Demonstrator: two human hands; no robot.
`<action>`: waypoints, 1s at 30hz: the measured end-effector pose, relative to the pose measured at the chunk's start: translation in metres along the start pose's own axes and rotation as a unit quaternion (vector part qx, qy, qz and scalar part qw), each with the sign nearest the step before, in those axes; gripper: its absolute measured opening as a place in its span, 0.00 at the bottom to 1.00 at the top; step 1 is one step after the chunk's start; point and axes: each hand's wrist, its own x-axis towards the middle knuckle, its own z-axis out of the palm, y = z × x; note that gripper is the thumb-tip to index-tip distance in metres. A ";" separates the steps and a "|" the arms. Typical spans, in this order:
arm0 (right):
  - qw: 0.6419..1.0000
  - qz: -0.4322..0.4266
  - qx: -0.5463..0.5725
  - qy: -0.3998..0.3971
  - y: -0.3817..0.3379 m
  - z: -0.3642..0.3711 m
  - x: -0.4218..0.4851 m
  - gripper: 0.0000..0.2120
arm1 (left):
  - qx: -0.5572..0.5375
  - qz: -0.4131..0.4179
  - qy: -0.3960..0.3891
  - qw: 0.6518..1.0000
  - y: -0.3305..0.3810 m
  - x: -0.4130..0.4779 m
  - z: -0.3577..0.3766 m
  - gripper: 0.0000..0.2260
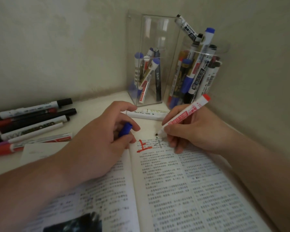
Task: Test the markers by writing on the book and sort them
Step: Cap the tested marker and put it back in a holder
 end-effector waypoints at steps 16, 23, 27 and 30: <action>0.999 0.001 -0.044 0.024 0.003 0.002 0.002 0.05 | 0.042 -0.042 -0.110 0.992 -0.005 0.011 -0.008 0.11; 0.997 -0.010 -0.070 -0.016 -0.002 0.003 -0.002 0.05 | 0.034 -0.049 -0.109 0.992 -0.004 0.010 -0.006 0.14; 0.999 -0.017 -0.039 0.002 0.003 0.001 0.000 0.05 | 0.031 -0.051 -0.108 0.992 -0.003 0.010 -0.006 0.15; 0.999 -0.019 -0.028 -0.008 0.003 0.000 0.000 0.04 | 0.026 -0.047 -0.105 0.993 -0.003 0.009 -0.005 0.14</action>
